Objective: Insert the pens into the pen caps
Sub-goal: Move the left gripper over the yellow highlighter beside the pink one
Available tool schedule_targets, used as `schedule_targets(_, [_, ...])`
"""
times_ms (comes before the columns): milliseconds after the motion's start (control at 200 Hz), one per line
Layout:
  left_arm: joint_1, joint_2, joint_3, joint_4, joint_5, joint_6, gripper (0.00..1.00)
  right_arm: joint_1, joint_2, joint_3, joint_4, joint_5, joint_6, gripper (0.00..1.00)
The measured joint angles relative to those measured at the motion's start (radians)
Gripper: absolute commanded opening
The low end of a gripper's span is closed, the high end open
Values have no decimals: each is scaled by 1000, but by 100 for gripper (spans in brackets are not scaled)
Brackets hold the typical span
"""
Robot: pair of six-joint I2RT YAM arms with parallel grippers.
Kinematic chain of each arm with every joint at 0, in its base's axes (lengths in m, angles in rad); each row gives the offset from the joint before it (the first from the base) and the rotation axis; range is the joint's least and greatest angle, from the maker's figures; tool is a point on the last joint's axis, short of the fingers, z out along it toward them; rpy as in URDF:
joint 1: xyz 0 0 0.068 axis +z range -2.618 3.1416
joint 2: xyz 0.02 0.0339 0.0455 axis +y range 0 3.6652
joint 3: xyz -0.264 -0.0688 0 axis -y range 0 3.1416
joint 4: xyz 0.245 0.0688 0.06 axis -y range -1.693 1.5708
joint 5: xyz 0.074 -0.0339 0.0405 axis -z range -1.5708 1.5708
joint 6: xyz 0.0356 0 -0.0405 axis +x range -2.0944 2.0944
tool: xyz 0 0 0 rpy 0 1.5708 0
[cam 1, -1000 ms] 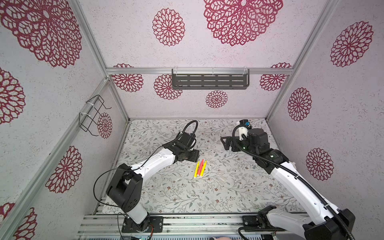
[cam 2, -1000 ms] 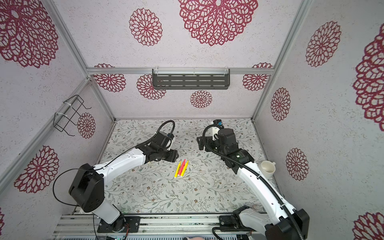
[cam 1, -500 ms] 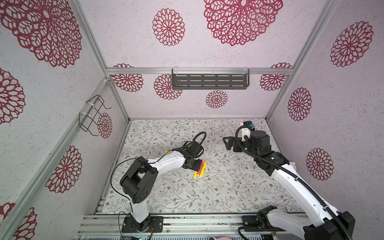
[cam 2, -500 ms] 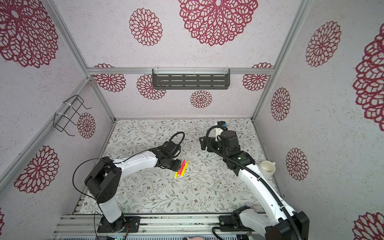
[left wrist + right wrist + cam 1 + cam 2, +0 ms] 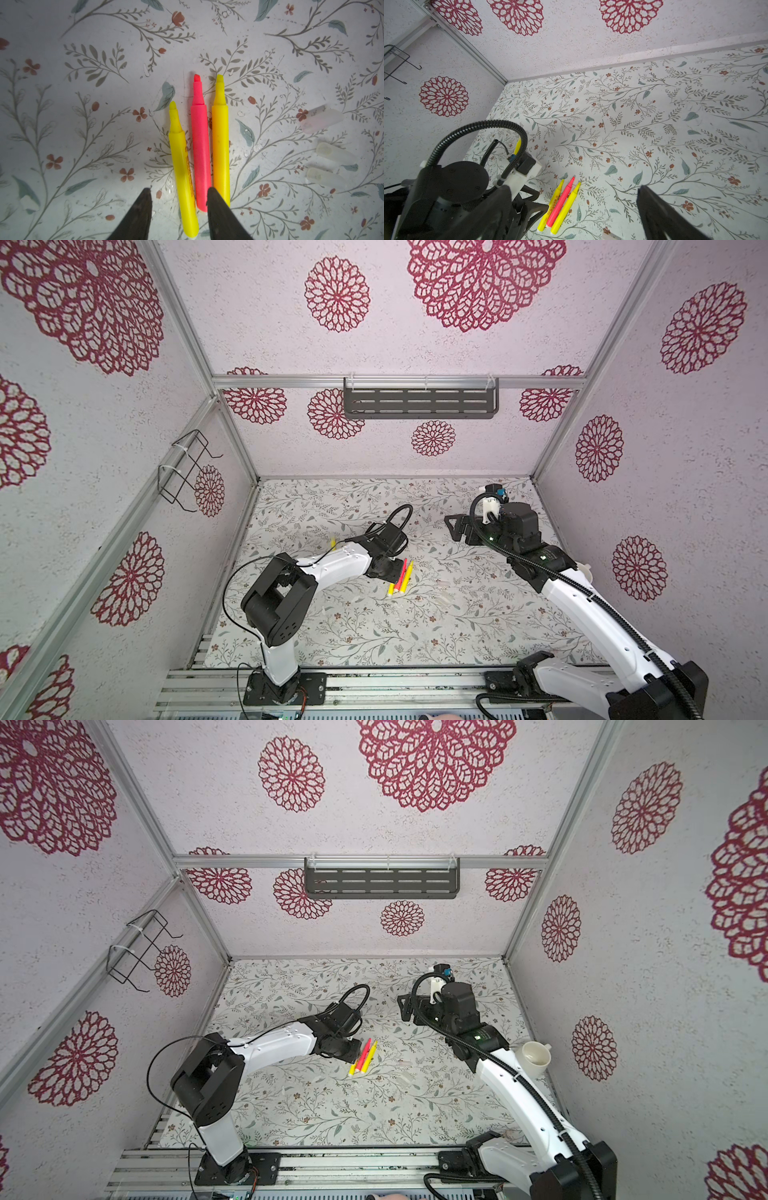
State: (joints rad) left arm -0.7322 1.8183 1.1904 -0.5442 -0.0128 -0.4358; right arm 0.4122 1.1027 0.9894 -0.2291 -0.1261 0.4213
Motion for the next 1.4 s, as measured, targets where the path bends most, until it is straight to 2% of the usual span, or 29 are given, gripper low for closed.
schedule_targets(816, [-3,59,8,-3,-6,-3,42,-4,-1,-3,26,-14,10,96])
schedule_targets(1191, [-13,117,89,-70,-42,-3,35,-6,-16,-21,31,-21,10,96])
schedule_targets(1401, [-23,138,117,-109,-49,-3,37,-11,-21,-21,31,-21,10,96])
